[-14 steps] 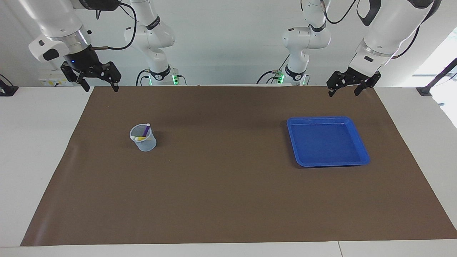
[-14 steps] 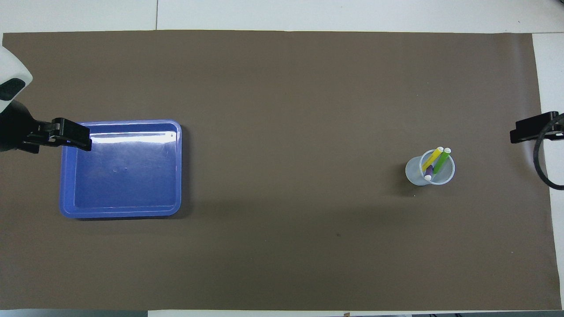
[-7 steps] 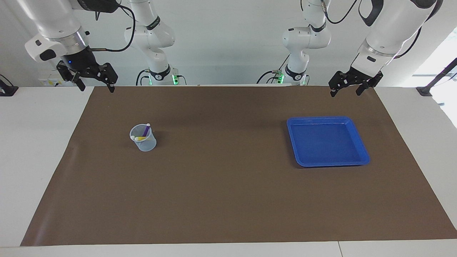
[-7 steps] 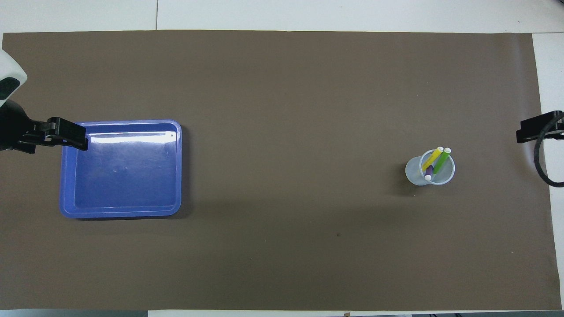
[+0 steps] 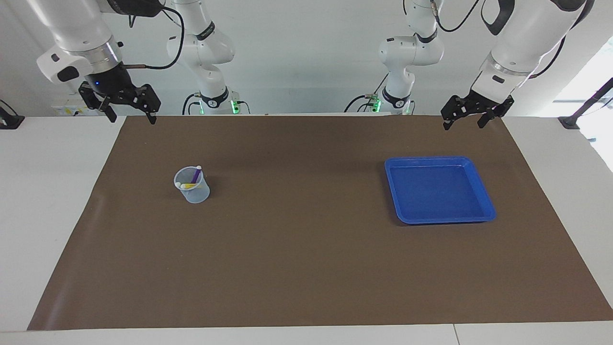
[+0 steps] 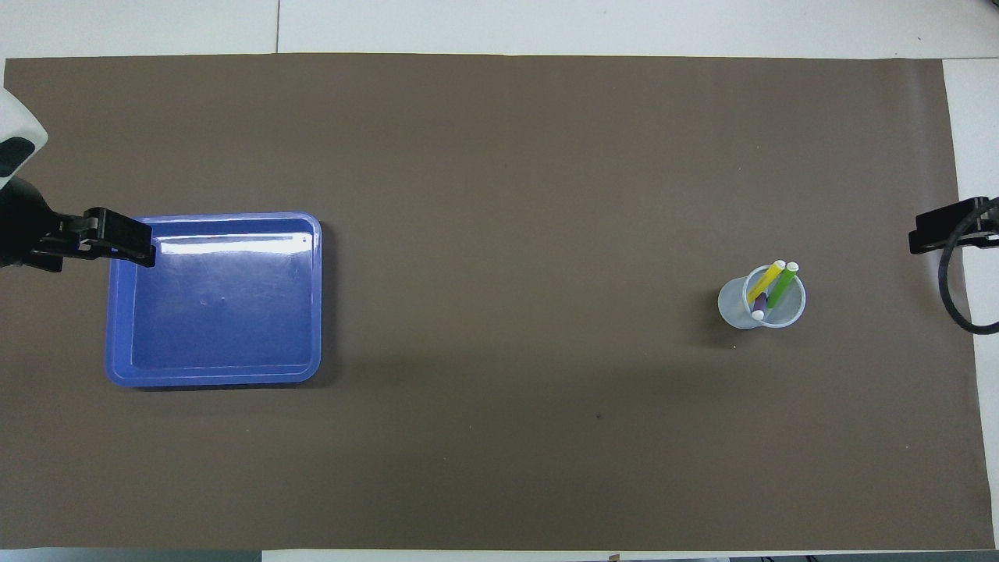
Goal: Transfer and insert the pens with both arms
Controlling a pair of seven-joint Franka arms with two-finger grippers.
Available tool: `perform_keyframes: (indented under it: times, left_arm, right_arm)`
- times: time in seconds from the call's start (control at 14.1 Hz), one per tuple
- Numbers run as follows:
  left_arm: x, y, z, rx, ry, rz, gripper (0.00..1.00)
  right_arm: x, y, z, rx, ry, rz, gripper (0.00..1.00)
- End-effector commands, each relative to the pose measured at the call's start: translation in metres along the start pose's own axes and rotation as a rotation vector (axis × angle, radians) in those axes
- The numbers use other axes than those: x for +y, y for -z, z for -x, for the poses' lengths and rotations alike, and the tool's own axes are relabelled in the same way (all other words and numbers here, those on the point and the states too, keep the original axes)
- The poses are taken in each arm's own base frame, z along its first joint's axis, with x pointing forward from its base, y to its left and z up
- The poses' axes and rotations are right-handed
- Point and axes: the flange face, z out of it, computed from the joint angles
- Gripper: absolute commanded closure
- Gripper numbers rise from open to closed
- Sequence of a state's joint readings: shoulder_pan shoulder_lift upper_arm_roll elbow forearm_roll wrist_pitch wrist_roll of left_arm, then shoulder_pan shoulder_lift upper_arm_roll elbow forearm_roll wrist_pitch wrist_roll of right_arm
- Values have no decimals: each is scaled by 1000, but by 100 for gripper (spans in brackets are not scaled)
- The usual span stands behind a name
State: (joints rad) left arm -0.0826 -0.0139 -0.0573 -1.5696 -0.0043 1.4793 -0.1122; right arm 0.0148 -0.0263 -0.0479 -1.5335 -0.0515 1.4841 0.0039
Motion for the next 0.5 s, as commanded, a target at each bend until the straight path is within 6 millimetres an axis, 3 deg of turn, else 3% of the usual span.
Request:
perform_keyframes:
  times: [0.0,0.43]
  left_arm:
    - [-4,1,4,-1,0,-20,0]
    - [-4,2,5,2,0,-20,0]
  right_arm:
    - [-2,2,0,-14,-12,-8,0]
    - [-12,-4,2,-17,10,-57,0]
